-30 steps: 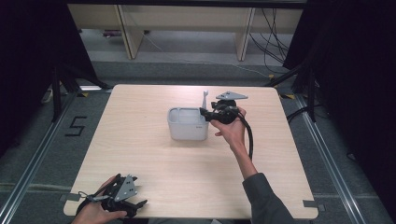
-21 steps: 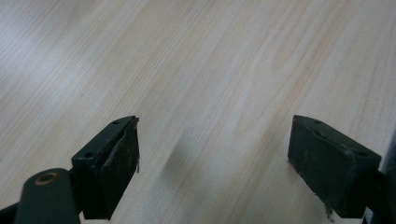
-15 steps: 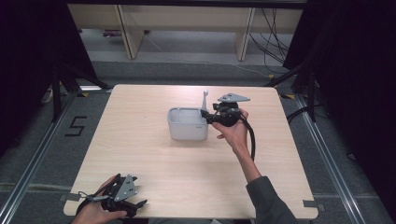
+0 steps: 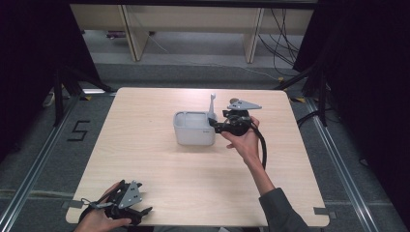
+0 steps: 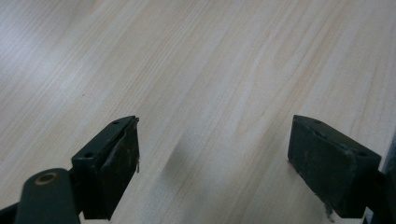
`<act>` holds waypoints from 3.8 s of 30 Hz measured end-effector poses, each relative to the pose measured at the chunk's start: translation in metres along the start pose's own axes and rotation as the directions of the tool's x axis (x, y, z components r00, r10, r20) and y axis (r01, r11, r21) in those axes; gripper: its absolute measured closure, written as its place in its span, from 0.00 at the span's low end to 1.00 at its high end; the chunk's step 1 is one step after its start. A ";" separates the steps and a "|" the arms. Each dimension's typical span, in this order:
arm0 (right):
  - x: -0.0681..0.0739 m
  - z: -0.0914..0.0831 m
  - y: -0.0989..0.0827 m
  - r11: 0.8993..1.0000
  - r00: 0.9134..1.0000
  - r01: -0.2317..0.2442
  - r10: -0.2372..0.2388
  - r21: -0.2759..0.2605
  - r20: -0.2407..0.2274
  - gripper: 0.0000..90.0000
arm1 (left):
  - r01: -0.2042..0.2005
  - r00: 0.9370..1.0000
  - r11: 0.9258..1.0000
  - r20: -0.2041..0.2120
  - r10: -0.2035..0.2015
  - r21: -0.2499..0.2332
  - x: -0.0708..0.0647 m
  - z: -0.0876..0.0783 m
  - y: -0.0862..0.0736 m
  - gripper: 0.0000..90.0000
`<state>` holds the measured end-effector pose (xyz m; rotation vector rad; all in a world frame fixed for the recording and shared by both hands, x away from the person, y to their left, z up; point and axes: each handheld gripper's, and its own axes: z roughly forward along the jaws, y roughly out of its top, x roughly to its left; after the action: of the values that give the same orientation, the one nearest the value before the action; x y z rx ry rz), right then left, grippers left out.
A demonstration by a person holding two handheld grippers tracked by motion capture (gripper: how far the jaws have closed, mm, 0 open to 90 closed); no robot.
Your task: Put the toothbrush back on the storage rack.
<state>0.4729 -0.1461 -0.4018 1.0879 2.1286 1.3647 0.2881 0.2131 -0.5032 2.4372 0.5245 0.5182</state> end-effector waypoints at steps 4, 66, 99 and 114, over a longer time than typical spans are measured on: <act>0.003 -0.007 -0.005 1.000 1.000 -0.001 0.001 -0.006 -0.006 0.34 | 0.000 1.000 1.000 0.000 0.000 -0.001 0.000 0.000 0.000 0.18; 0.024 -0.073 -0.093 0.999 0.997 0.010 -0.007 0.044 -0.075 0.28 | -0.006 1.000 1.000 -0.002 0.006 0.009 0.001 -0.001 0.000 0.18; 0.045 -0.087 -0.135 0.988 0.991 -0.007 0.027 0.157 -0.129 0.19 | 0.004 1.000 1.000 -0.003 -0.004 0.002 0.000 -0.001 -0.001 0.18; 0.051 -0.095 -0.146 0.975 0.992 0.068 -0.042 0.212 -0.121 0.18 | 0.004 1.000 1.000 -0.003 -0.004 0.001 0.000 -0.001 -0.001 0.18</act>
<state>0.3185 -0.1952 -0.4842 1.0420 2.4192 1.2198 0.2871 0.2145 -0.5030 2.4364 0.5310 0.5202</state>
